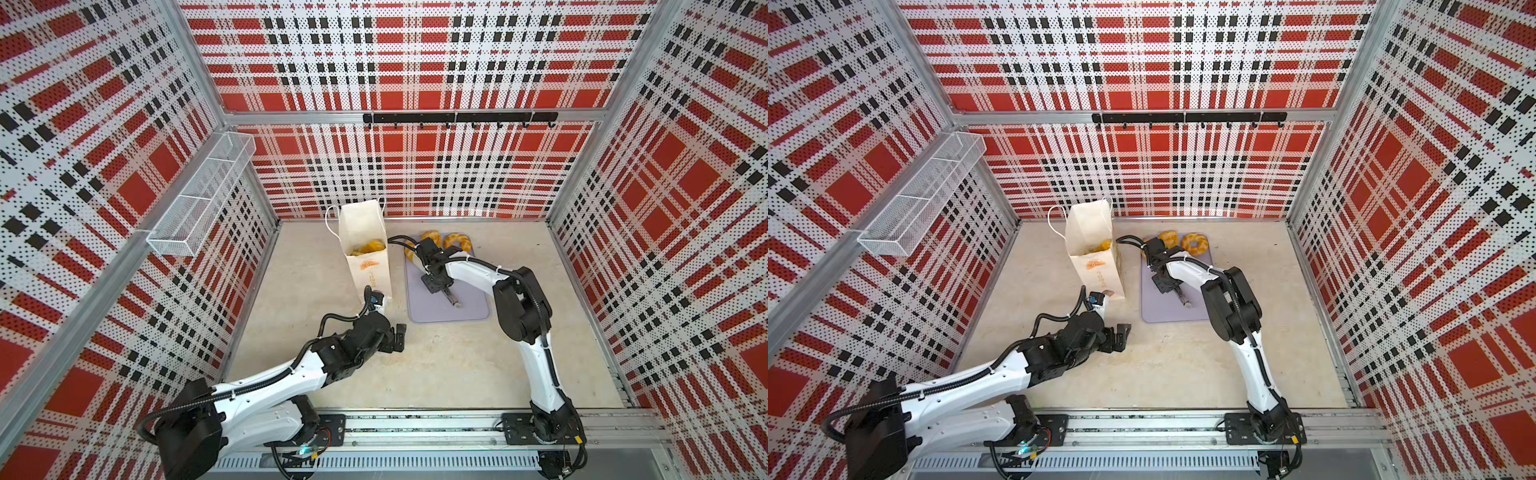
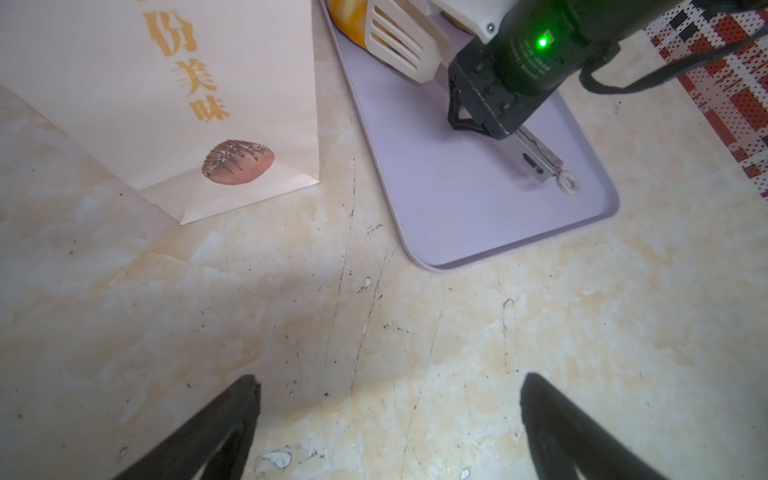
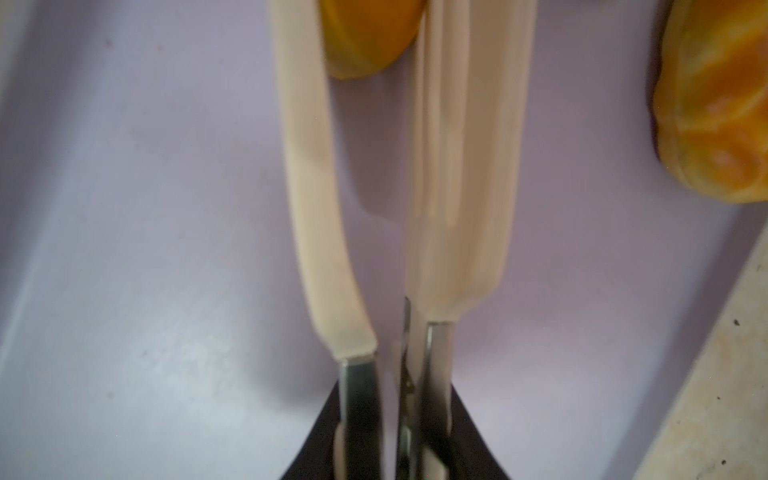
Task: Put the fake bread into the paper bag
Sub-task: 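Lower the open tongs toward a striped croissant on the tray with the right gripper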
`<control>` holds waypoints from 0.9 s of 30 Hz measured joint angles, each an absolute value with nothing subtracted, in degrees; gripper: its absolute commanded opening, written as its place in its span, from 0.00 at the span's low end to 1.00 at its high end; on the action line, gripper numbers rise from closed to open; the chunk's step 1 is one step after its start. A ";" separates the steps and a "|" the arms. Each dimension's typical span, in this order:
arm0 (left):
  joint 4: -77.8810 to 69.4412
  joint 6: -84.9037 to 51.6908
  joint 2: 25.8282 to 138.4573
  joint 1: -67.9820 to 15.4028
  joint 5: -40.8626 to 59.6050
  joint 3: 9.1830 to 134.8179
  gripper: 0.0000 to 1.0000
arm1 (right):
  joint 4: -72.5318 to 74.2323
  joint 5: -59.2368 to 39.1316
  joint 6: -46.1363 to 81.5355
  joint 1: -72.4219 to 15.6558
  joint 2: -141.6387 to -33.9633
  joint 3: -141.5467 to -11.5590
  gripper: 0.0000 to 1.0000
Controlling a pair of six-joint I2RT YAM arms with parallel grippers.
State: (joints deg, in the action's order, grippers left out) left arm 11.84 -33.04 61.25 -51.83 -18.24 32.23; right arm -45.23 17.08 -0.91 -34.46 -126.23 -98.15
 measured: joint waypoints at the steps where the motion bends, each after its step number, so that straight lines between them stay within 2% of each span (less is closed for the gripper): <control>1: 11.84 -33.04 61.25 -51.83 -18.24 32.23 1.00 | -45.23 16.82 -0.91 -34.50 -124.97 -96.75 0.26; 14: 11.90 -33.06 61.28 -51.88 -18.24 32.23 0.99 | -44.27 13.93 -2.11 -34.72 -105.65 -75.11 0.28; 23: 11.79 -33.06 62.35 -53.04 -18.24 32.23 0.99 | -44.21 13.47 -3.27 -34.70 -104.07 -70.24 0.30; 27: 11.77 -33.17 62.74 -53.52 -18.26 32.23 0.99 | -43.86 13.28 -3.25 -34.70 -104.07 -70.24 0.34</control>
